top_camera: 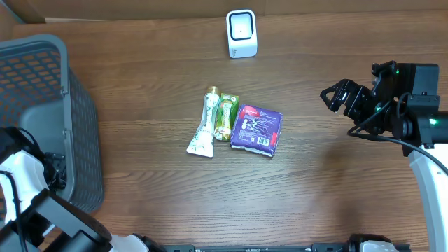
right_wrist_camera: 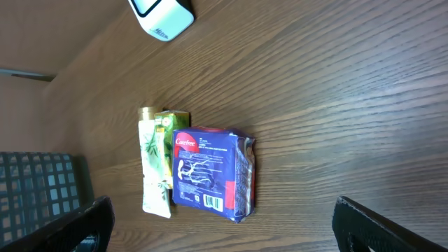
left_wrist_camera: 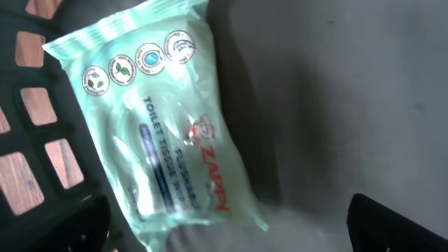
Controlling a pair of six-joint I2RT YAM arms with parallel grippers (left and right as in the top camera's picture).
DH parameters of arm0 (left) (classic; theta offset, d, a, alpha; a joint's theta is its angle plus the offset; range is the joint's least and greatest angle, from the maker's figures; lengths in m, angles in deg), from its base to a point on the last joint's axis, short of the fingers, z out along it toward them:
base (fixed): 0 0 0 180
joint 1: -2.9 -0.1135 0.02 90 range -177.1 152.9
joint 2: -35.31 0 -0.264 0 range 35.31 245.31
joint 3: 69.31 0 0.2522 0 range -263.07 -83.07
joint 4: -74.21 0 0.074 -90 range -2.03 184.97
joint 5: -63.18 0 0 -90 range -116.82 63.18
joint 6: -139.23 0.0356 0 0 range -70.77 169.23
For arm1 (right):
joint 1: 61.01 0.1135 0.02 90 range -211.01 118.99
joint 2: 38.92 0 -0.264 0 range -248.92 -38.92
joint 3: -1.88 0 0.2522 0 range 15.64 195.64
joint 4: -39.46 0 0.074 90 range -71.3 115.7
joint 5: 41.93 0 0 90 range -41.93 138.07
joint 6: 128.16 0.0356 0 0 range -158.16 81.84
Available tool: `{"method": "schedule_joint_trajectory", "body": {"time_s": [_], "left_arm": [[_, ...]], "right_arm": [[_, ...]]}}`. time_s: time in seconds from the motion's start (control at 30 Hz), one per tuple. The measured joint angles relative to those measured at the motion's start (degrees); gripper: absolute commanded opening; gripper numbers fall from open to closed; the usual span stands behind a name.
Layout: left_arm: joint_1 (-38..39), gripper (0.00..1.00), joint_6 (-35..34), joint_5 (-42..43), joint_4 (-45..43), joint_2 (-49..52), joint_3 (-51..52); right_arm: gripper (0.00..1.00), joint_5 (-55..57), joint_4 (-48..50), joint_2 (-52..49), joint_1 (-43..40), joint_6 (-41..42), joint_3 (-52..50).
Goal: Scan the item barcode
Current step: 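Reach the left gripper into the basket and grasp the mint-green tissue pack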
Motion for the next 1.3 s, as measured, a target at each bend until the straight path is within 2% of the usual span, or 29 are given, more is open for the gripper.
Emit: {"method": "schedule_joint_trajectory", "body": {"time_s": [0.1,0.23,0.33,0.4,0.5,0.6,0.83,1.0,1.13,1.3], "left_arm": [[0.00,0.92,-0.13,-1.60,-0.20,2.47,0.00],[0.00,0.91,-0.61,-2.91,-0.17,5.84,0.00],[0.04,0.85,-0.61,-3.52,-0.39,6.10,-0.11],[0.04,0.72,-0.70,-3.87,-0.74,6.51,-0.31],[0.04,0.34,-0.98,-5.35,-1.11,7.61,-0.90],[0.15,0.06,-0.81,-7.28,-0.98,8.39,-1.22],[0.11,0.04,-0.79,-8.74,-0.50,8.66,-1.97],[0.09,0.04,-0.79,-7.63,4.37,10.71,-6.38],[0.09,0.04,-0.22,-5.05,9.97,12.50,-15.15],[0.20,0.04,6.95,4.24,14.12,12.66,-31.71]], "right_arm": [[1.00,0.02,-0.07,0.00,0.00,-0.04,0.00],[1.00,0.02,-0.07,0.00,0.00,-0.02,0.00],[1.00,0.02,-0.02,0.00,0.00,-0.02,0.00],[1.00,0.02,-0.09,0.00,0.00,-0.02,0.00],[1.00,0.02,-0.09,0.00,0.00,-0.02,0.00],[1.00,0.02,-0.28,0.00,0.00,0.00,0.00],[1.00,0.02,-0.31,0.00,0.00,-0.02,0.00],[1.00,0.02,-0.26,0.00,0.00,-0.02,0.00],[1.00,0.02,-0.15,0.00,0.00,0.02,0.00],[1.00,0.04,0.26,0.00,0.00,-0.02,0.00]]}}
